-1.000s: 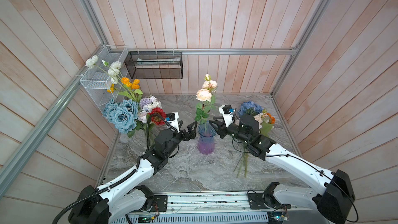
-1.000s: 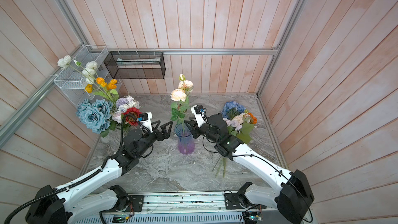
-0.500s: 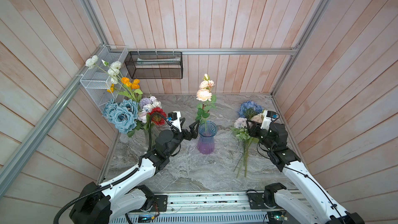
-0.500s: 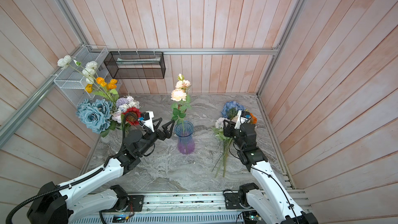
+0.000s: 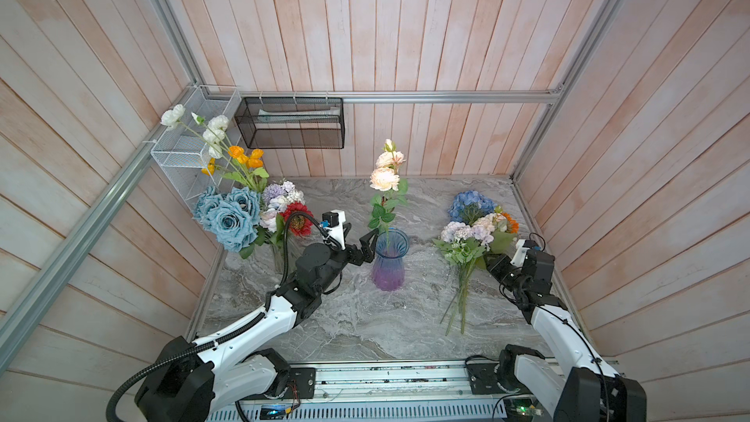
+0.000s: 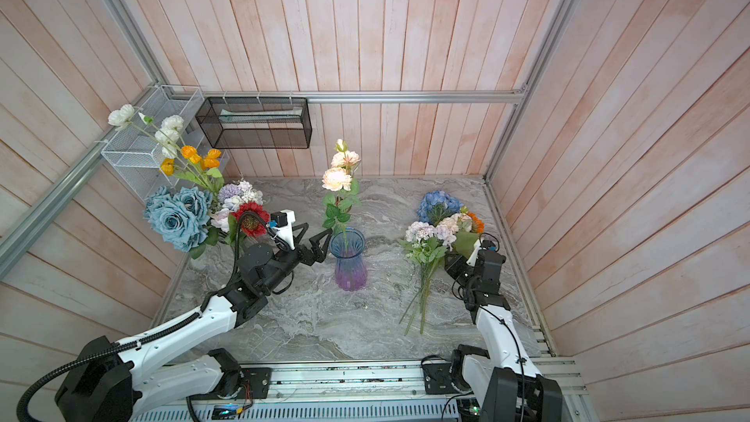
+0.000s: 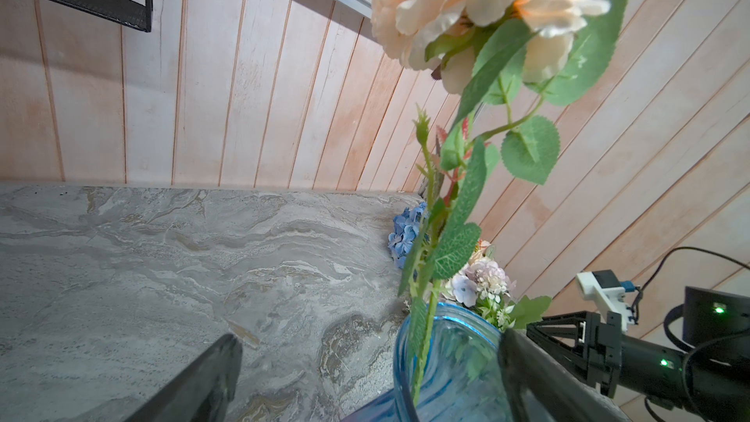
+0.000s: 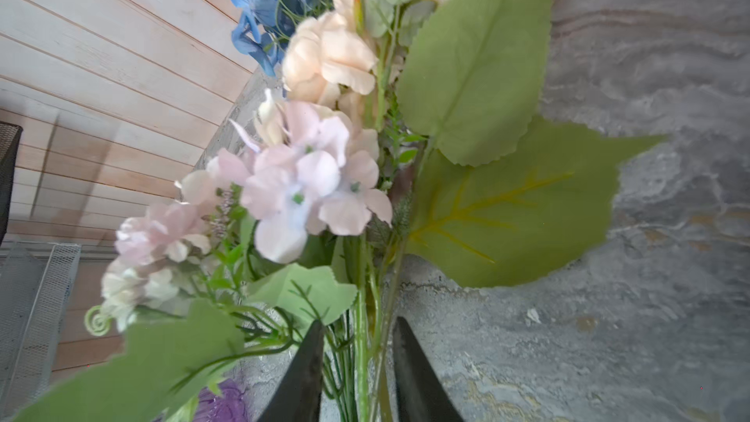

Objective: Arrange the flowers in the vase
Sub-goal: 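Open the right gripper and move it to the flower pile, then grasp the orange gerbera stem in the pile with the right gripper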

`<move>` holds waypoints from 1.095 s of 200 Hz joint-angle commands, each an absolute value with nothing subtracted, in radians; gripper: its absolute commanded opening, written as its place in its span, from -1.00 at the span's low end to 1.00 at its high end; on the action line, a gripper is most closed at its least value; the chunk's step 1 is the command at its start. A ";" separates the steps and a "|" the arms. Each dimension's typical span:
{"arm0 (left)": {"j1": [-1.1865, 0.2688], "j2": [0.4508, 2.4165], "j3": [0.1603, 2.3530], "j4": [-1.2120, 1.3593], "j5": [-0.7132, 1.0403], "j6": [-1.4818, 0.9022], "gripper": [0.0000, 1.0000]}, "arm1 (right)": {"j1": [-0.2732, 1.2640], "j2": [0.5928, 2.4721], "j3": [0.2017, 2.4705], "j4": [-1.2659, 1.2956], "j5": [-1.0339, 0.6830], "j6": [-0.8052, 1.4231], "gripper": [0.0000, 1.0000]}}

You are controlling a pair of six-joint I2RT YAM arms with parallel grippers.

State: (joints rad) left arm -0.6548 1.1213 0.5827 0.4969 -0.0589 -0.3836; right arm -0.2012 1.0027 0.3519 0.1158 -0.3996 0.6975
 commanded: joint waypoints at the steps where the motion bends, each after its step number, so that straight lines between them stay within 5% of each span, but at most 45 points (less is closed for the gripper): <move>1: -0.658 1.129 0.617 0.512 -0.052 -0.359 1.00 | -0.222 1.040 0.333 0.268 -0.476 0.730 -0.41; 219: -0.658 1.144 0.627 0.513 -0.063 -0.383 1.00 | -0.229 1.339 0.304 0.523 -0.514 0.793 -0.50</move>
State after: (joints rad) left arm -0.6548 1.1416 0.5983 0.4973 -0.0597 -0.3851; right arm -0.2234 1.3128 0.3092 0.4778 -0.4999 0.7845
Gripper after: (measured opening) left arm 0.999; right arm 0.256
